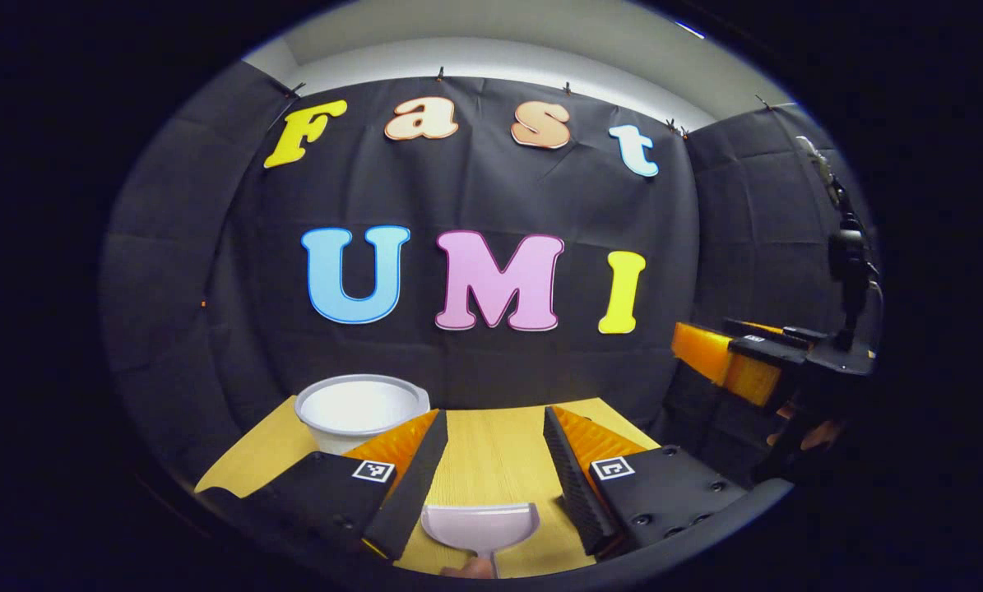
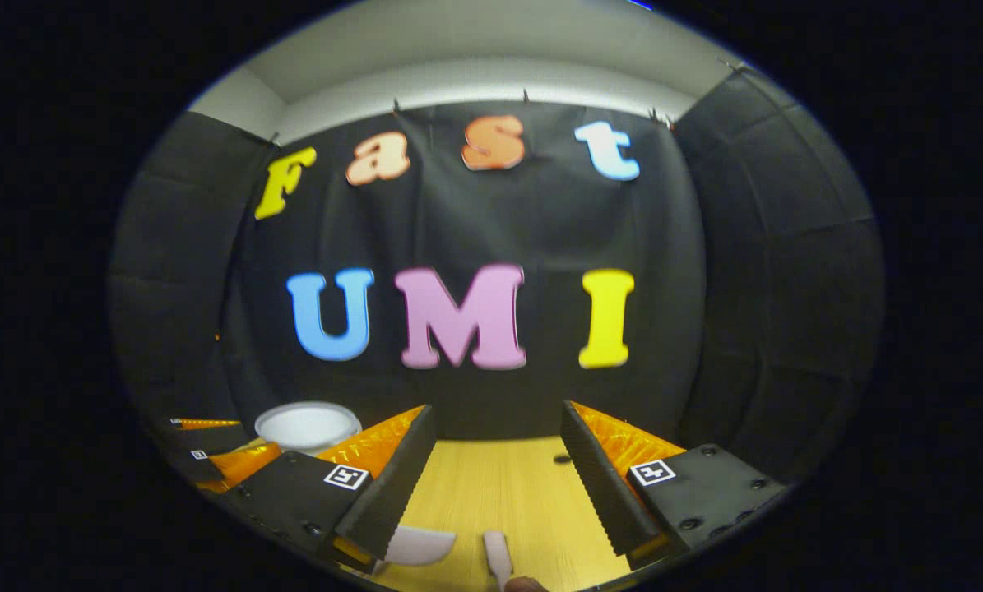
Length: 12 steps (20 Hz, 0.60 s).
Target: Pick up the small broom and dustpan from the desktop, sweep the trash into the dustpan with the broom, and then empty the trash into the garbage bin.
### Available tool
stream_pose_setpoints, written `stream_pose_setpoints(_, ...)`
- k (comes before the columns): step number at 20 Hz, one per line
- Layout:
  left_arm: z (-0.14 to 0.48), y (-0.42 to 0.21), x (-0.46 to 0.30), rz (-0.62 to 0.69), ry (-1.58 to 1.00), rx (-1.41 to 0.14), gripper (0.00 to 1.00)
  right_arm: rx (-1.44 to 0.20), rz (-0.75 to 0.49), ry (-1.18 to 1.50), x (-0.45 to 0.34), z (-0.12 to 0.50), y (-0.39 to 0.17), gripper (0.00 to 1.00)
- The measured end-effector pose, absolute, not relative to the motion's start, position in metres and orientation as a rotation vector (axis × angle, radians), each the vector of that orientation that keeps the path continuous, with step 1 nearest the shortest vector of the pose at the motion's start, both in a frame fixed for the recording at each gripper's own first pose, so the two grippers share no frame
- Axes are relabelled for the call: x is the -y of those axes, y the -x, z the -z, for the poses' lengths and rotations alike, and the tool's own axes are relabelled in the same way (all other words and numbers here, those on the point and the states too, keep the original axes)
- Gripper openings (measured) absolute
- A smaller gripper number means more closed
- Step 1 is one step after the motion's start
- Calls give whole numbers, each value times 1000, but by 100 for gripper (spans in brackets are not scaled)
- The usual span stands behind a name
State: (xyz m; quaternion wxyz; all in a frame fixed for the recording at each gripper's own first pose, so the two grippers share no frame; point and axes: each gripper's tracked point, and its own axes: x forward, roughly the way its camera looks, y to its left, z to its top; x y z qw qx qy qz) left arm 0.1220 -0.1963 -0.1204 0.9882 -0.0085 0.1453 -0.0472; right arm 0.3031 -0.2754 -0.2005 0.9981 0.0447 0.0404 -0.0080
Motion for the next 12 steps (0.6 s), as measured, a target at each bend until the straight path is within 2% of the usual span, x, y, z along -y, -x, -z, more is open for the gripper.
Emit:
stream_pose_setpoints(1, 120, -121, 197, 88, 19, -270, 69, -46, 8, -77, 277, 194, -303, 94)
stream_pose_setpoints(3, 120, -118, 197, 69, 15, -252, 69, -75, -20, -98, 275, 199, -298, 98)
stream_pose_setpoints(5, 117, -115, 198, 31, -2, -240, 69, -150, -36, -139, 284, 217, -289, 94)
stream_pose_setpoints(6, 115, -112, 198, 16, -13, -228, 70, -168, -31, -151, 288, 228, -288, 98)
stream_pose_setpoints(11, 116, -108, 200, -32, -6, -250, 68, -184, 12, -127, 302, 244, -306, 99)
stream_pose_setpoints(12, 118, -107, 197, -38, 2, -261, 69, -181, 13, -117, 298, 242, -306, 93)
